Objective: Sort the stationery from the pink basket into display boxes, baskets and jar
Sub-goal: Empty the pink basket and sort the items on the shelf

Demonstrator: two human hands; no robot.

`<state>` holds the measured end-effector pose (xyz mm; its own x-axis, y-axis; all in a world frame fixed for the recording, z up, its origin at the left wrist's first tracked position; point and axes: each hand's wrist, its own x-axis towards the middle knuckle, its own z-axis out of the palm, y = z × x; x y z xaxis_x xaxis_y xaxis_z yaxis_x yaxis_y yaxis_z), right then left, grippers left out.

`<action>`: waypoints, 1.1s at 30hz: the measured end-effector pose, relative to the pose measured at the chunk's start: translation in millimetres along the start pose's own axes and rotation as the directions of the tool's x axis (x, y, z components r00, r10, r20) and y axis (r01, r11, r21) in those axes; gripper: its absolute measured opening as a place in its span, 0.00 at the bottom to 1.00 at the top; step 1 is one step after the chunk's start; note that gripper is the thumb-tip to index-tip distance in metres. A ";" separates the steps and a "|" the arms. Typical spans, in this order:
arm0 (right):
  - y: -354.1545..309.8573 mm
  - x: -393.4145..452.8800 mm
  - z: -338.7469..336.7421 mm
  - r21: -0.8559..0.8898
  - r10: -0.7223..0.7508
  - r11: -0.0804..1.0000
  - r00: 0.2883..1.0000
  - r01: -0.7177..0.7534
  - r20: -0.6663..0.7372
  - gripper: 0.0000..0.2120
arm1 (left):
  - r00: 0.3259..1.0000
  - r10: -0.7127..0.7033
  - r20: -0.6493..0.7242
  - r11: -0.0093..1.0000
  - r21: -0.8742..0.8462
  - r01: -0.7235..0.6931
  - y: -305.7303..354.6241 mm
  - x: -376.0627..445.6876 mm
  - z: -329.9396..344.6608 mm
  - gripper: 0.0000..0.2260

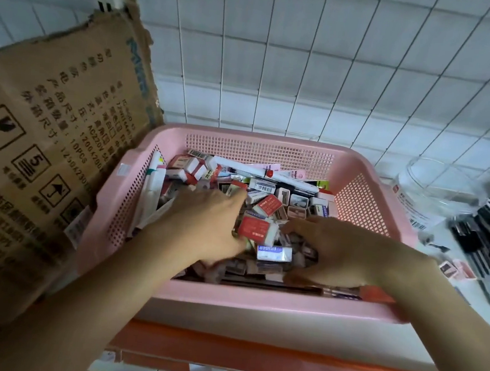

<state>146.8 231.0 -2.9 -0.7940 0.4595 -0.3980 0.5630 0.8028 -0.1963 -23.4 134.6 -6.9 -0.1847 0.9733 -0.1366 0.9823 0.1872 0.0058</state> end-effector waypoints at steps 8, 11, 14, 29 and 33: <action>6.4 2.9 4.2 -0.026 -0.017 0.999 0.996 0.019 0.089 0.40 | 0.965 0.007 0.261 0.989 -0.147 0.033 -5.2 -2.4 -10.9 0.31; 5.6 8.0 7.9 -0.102 -0.025 0.994 0.999 0.030 0.048 0.41 | 0.928 0.014 0.373 0.992 -0.122 0.034 2.7 -4.0 -16.6 0.36; 7.5 7.0 4.1 -0.063 -0.027 0.998 0.998 0.031 0.058 0.33 | 0.911 0.021 0.412 0.988 -0.149 0.044 0.6 -4.5 -20.2 0.36; 8.1 20.0 0.1 -0.073 -0.028 0.997 0.995 0.034 0.092 0.39 | 0.917 -0.041 0.398 0.994 -0.081 0.080 5.1 -4.0 -0.7 0.37; 1.3 21.3 0.3 -0.095 0.011 0.995 0.998 -0.004 0.068 0.42 | 0.929 -0.026 0.369 0.997 -0.060 0.052 2.3 -0.8 2.8 0.37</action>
<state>130.7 241.8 -11.9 -0.7703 0.4412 -0.4605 0.5421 0.8333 -0.1083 -21.0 133.8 -9.6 -0.1860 0.8503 -0.4923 0.9676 0.2455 0.0585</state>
